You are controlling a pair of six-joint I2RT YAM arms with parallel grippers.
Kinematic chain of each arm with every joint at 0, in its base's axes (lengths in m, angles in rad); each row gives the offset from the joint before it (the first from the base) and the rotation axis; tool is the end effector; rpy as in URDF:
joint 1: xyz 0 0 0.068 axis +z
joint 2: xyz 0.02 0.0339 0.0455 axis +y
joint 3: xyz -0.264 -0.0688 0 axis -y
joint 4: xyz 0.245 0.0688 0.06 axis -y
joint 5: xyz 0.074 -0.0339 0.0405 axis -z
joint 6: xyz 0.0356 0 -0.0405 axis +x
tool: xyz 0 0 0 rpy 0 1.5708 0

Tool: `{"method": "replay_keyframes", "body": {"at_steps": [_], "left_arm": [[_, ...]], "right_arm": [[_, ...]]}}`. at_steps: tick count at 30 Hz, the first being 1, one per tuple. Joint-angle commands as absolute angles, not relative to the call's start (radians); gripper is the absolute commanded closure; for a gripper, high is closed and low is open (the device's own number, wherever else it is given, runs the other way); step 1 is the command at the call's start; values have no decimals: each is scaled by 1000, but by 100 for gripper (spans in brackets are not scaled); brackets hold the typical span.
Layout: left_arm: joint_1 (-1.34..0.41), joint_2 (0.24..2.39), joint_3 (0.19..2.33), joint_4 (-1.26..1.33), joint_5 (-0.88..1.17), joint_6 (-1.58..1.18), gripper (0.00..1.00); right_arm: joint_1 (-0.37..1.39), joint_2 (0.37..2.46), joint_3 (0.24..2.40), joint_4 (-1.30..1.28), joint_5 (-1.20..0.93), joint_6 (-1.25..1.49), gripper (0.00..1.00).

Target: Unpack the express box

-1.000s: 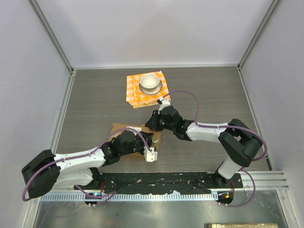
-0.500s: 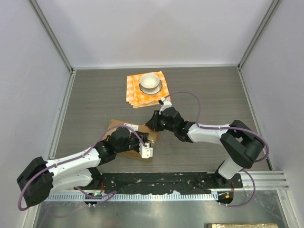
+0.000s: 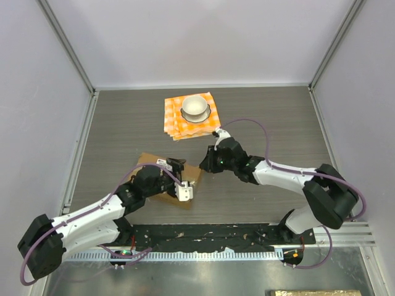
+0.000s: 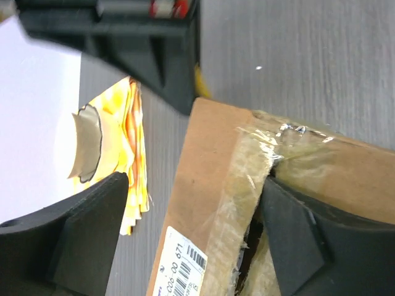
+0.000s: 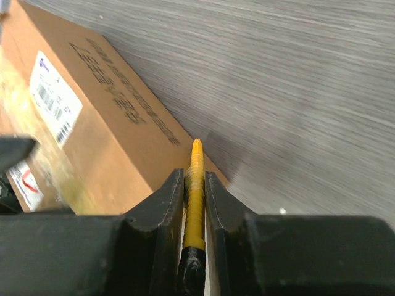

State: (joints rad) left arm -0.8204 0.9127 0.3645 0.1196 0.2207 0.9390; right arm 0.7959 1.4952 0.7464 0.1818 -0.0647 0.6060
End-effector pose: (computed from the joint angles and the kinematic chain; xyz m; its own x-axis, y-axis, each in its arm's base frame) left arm 0.1292 -0.1500 0.2007 0.5181 0.5990 -0.6106 0.7304 0.0617 0.6802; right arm 0.2172 0.2251 0.1951 -0.7367 0.0601 -0.6735 -0.4034 0.7604 0.5090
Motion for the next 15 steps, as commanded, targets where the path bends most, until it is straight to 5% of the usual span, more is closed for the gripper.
{"method": "replay_keyframes", "body": {"at_steps": [1,15], "left_arm": [[-773,894,389,23,224,945,4],[-767,876,699,-239,359,545,0]], "right_arm": [[733,1342,758,-61,-112,499,99],[652,1105,957,-379,-146,285,99]]}}
